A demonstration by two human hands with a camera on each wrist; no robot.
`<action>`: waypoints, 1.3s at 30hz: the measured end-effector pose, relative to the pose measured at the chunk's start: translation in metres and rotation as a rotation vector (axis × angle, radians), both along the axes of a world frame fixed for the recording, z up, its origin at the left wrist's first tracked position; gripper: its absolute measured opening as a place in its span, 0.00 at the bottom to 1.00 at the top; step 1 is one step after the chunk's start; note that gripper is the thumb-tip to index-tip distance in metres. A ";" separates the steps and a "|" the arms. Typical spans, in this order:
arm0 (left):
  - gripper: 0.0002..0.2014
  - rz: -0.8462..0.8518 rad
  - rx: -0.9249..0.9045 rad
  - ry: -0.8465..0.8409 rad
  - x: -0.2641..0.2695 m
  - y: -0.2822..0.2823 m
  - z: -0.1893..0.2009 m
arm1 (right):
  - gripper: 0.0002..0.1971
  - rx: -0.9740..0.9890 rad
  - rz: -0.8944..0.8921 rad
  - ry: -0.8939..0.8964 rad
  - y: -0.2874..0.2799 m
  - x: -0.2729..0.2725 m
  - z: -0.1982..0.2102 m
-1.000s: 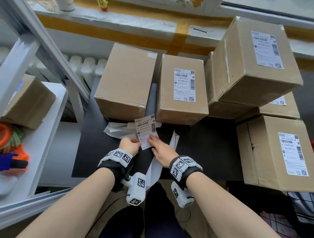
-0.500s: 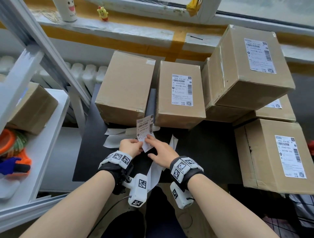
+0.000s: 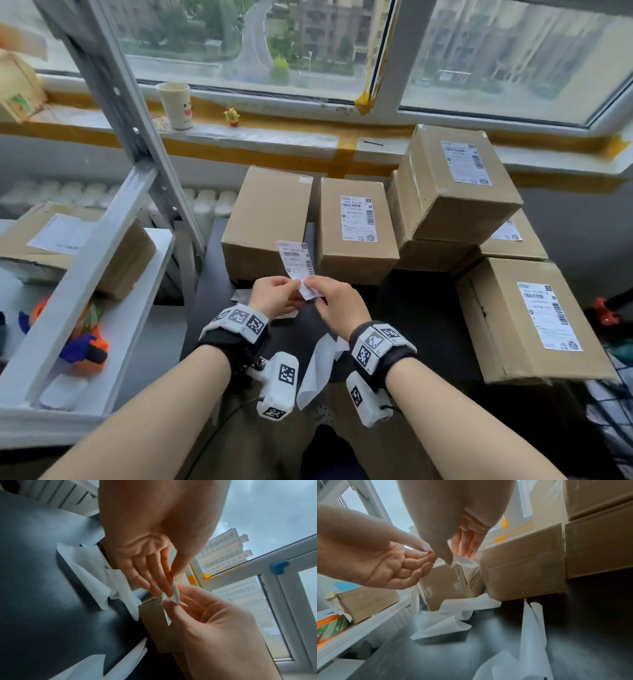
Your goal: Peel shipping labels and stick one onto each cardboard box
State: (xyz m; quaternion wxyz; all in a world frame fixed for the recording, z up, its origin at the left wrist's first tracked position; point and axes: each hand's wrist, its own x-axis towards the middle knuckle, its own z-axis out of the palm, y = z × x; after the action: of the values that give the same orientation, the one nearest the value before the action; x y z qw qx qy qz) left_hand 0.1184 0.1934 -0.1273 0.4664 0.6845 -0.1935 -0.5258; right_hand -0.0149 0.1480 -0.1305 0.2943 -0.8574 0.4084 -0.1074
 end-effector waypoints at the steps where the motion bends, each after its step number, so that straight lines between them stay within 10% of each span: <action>1: 0.09 -0.010 -0.012 -0.009 0.000 0.000 0.006 | 0.19 -0.029 -0.010 -0.016 0.001 0.000 0.006; 23: 0.10 -0.082 -0.120 0.014 0.007 0.025 0.053 | 0.17 -0.154 -0.060 0.076 0.015 0.012 0.037; 39: 0.07 -0.174 -0.156 -0.113 0.017 0.030 0.053 | 0.09 0.237 -0.093 -0.443 0.011 0.016 0.037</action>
State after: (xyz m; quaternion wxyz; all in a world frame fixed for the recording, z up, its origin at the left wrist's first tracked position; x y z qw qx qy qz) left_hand 0.1356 0.2231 -0.0747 0.4595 0.6552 -0.3183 -0.5082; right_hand 0.0009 0.1590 -0.0940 0.4696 -0.7529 0.3826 -0.2574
